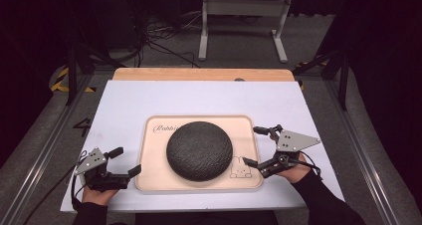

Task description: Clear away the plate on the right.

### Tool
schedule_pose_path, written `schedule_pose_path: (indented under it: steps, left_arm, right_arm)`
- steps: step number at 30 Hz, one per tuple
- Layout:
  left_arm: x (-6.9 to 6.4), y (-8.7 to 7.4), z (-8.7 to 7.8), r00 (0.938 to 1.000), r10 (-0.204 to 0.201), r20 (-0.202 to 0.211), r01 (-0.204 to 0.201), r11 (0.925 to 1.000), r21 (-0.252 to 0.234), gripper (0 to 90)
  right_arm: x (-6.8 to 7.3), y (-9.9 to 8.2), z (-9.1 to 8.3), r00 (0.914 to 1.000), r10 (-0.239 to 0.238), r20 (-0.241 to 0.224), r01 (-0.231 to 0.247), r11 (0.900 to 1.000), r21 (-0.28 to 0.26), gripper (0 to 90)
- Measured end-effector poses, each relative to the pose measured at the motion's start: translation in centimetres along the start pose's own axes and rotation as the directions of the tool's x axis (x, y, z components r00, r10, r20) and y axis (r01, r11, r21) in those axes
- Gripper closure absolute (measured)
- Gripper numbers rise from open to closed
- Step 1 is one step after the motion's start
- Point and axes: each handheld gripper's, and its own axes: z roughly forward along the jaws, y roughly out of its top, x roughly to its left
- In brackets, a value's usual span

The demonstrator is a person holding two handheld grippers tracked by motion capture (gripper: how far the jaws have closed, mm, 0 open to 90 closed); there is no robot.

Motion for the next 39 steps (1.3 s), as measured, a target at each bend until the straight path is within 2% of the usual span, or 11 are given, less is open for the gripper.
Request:
schedule_pose_path:
  steps: [5, 9, 14, 17, 22, 28, 31, 34, 35, 39]
  left_arm:
    - [0.0, 0.0, 0.0, 1.0000, -0.001, 0.001, 0.001, 1.0000, 0.000, 1.6]
    - [0.0, 0.0, 0.0, 1.0000, -0.002, 0.001, 0.002, 1.0000, 0.001, 1.6]
    - [0.0, 0.0, 0.0, 1.0000, -0.002, 0.001, 0.002, 1.0000, 0.001, 1.6]
    - [0.0, 0.0, 0.0, 1.0000, -0.002, 0.001, 0.002, 1.0000, 0.001, 1.6]
    - [0.0, 0.0, 0.0, 1.0000, -0.003, 0.000, 0.003, 1.0000, -0.001, 1.5]
    - [0.0, 0.0, 0.0, 1.0000, 0.000, -0.001, 0.000, 1.0000, -0.002, 1.3]
    - [0.0, 0.0, 0.0, 1.0000, 0.000, -0.002, 0.000, 1.0000, -0.003, 1.3]
    - [0.0, 0.0, 0.0, 1.0000, 0.000, -0.002, 0.000, 1.0000, -0.003, 1.2]
    - [0.0, 0.0, 0.0, 1.0000, -0.001, -0.002, 0.001, 1.0000, -0.003, 1.2]
    - [0.0, 0.0, 0.0, 1.0000, -0.003, -0.003, 0.003, 1.0000, -0.002, 1.2]
  right_arm:
    - [-1.1, -0.6, -0.9, 0.9990, 0.028, 0.034, -0.028, 0.9996, 0.002, 4.0]
    - [-1.9, -1.4, -1.4, 0.9983, 0.045, 0.037, -0.045, 0.9990, -0.001, 3.7]
    - [-2.7, -1.9, -2.0, 0.9957, 0.070, 0.061, -0.070, 0.9974, 0.012, 3.1]
    - [-3.3, -2.4, -2.5, 0.9923, 0.086, 0.089, -0.087, 0.9962, 0.011, 3.0]
    - [-4.5, -3.6, -3.2, 0.9816, 0.123, 0.146, -0.127, 0.9917, 0.021, 0.8]
    - [-4.9, -4.6, -3.9, 0.9742, 0.131, 0.183, -0.139, 0.9900, 0.026, 0.0]
    - [-5.0, -5.2, -4.2, 0.9716, 0.132, 0.197, -0.135, 0.9908, 0.004, 0.0]
    - [-5.2, -6.0, -4.5, 0.9651, 0.161, 0.207, -0.162, 0.9868, -0.011, 0.0]
    - [-5.2, -6.3, -4.6, 0.9623, 0.175, 0.208, -0.179, 0.9838, -0.002, 0.0]
    - [-4.9, -7.4, -5.0, 0.9603, 0.171, 0.220, -0.173, 0.9848, -0.013, 0.0]
